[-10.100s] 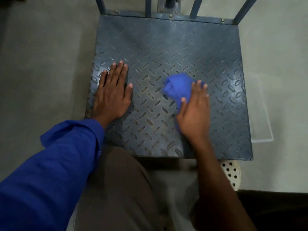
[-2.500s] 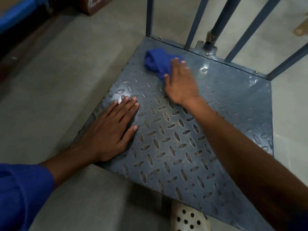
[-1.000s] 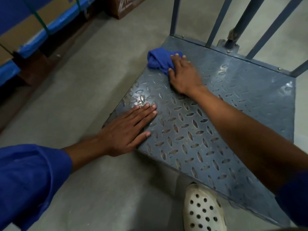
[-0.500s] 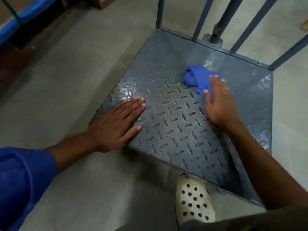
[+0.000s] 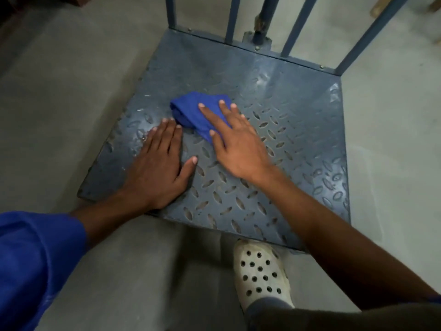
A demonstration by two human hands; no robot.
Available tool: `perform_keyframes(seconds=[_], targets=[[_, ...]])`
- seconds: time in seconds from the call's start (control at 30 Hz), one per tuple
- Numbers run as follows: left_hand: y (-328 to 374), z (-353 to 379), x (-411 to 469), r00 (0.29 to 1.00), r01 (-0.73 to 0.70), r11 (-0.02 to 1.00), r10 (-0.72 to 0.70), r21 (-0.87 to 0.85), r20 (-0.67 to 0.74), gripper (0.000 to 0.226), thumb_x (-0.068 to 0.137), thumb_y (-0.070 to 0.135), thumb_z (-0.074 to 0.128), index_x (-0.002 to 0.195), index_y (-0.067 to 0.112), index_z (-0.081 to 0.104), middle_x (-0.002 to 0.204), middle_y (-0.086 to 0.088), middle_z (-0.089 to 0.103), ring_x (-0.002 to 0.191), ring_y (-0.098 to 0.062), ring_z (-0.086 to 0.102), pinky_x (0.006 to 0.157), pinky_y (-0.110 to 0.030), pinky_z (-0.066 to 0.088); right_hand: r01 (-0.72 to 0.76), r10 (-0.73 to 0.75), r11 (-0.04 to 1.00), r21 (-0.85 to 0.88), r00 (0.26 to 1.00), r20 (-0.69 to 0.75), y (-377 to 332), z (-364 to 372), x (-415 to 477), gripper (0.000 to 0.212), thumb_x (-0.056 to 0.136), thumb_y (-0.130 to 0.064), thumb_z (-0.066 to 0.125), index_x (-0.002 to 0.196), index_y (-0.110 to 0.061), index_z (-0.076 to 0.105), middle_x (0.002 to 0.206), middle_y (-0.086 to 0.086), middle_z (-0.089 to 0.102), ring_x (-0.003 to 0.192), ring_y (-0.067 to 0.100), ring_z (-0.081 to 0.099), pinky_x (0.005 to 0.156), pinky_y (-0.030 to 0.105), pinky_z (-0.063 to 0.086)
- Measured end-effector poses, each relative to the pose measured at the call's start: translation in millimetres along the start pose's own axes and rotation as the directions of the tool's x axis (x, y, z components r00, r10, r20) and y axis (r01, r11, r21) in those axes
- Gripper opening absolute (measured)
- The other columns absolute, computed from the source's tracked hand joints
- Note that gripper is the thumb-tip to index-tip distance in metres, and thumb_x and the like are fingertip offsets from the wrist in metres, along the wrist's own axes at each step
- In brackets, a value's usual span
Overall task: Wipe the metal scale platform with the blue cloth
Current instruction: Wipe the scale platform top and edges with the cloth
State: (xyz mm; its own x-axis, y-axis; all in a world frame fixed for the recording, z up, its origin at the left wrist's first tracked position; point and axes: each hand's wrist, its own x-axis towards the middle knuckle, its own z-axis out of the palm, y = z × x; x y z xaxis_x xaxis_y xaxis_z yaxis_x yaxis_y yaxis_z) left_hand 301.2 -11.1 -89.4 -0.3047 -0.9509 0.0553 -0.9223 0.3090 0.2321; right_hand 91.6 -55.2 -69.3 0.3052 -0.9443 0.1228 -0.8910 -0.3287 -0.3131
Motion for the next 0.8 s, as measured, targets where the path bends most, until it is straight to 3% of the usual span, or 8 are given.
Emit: perform_keyframes(seconds=[0.13,0.27,0.33,0.4,0.53,0.63,0.8], targets=[[-1.8,-2.0,0.5,0.999,-0.019,1.0,0.019,0.002,0.04,0.089,0.105,0.064,0.011,0.168,0.002,0.013,0.177,-0.018,0.007,0.165,-0.029,0.002,0.134,-0.042,-0.001,-0.19,0.183,0.981,-0.041,0.975,-0.129,68.9,-24.6,-62.7,0.054,0.11,-0.043,0.03,0.163,-0.038,0.025,0.171,0.009,0.026,0.159,0.034,0.021,0.126,0.052,0.028],[9.9,-8.5,-0.5,0.984,-0.155,0.988,0.152,0.024,0.093,0.09,0.105,0.067,0.01,0.169,0.005,0.01,0.178,-0.016,0.004,0.165,-0.026,-0.001,0.133,-0.04,-0.003,-0.404,0.392,0.914,-0.044,0.906,-0.158,94.3,-38.5,-83.9,0.058,0.107,-0.045,0.027,0.164,-0.037,0.019,0.171,0.016,0.022,0.158,0.038,0.019,0.126,0.054,0.026],[14.0,-8.5,-0.9,0.982,-0.166,0.986,0.164,0.025,0.09,0.09,0.104,0.068,0.01,0.169,0.005,0.009,0.178,-0.015,0.002,0.165,-0.024,-0.003,0.133,-0.038,-0.006,-0.367,0.355,0.928,-0.067,0.923,-0.147,72.1,-30.9,-75.0,0.058,0.108,-0.044,0.026,0.165,-0.036,0.018,0.171,0.016,0.02,0.158,0.039,0.018,0.126,0.054,0.025],[10.3,-7.2,-4.8,0.986,-0.148,0.989,0.145,0.026,0.076,0.09,0.105,0.067,0.016,0.169,0.004,0.011,0.178,-0.015,0.005,0.165,-0.024,-0.001,0.132,-0.034,-0.008,-0.209,0.203,0.975,-0.071,0.976,-0.079,37.9,-18.3,-63.3,0.058,0.108,-0.043,0.026,0.165,-0.035,0.017,0.172,0.014,0.018,0.159,0.037,0.016,0.128,0.053,0.023],[-13.5,-7.2,-30.0,0.997,-0.075,0.997,0.074,0.025,0.019,0.091,0.106,0.067,0.021,0.165,-0.004,0.02,0.174,-0.023,0.015,0.164,-0.031,0.01,0.134,-0.042,0.006,0.05,-0.049,0.998,-0.042,0.998,0.03,-10.6,2.7,-39.6,0.058,0.109,-0.039,0.031,0.164,-0.041,0.014,0.174,0.007,0.015,0.161,0.032,0.012,0.13,0.044,0.015],[-25.1,-9.7,-60.2,0.998,-0.05,0.998,0.05,0.04,0.023,0.09,0.107,0.067,0.016,0.168,0.001,0.012,0.177,-0.018,0.006,0.166,-0.026,0.0,0.134,-0.045,0.007,0.06,-0.058,0.997,-0.039,0.997,0.05,-11.1,6.2,0.8,0.058,0.108,-0.04,0.029,0.164,-0.041,0.014,0.173,0.01,0.018,0.16,0.035,0.015,0.13,0.049,0.019],[-34.3,-12.2,-98.4,0.995,-0.097,0.992,0.097,0.078,0.003,0.084,0.11,0.061,0.024,0.168,0.0,0.012,0.177,-0.017,0.006,0.166,-0.027,0.0,0.134,-0.047,0.011,-0.001,0.004,0.999,-0.045,0.998,0.067,-30.6,16.4,63.4,0.059,0.108,-0.04,0.03,0.164,-0.039,0.013,0.172,0.015,0.017,0.159,0.04,0.015,0.129,0.052,0.019]])
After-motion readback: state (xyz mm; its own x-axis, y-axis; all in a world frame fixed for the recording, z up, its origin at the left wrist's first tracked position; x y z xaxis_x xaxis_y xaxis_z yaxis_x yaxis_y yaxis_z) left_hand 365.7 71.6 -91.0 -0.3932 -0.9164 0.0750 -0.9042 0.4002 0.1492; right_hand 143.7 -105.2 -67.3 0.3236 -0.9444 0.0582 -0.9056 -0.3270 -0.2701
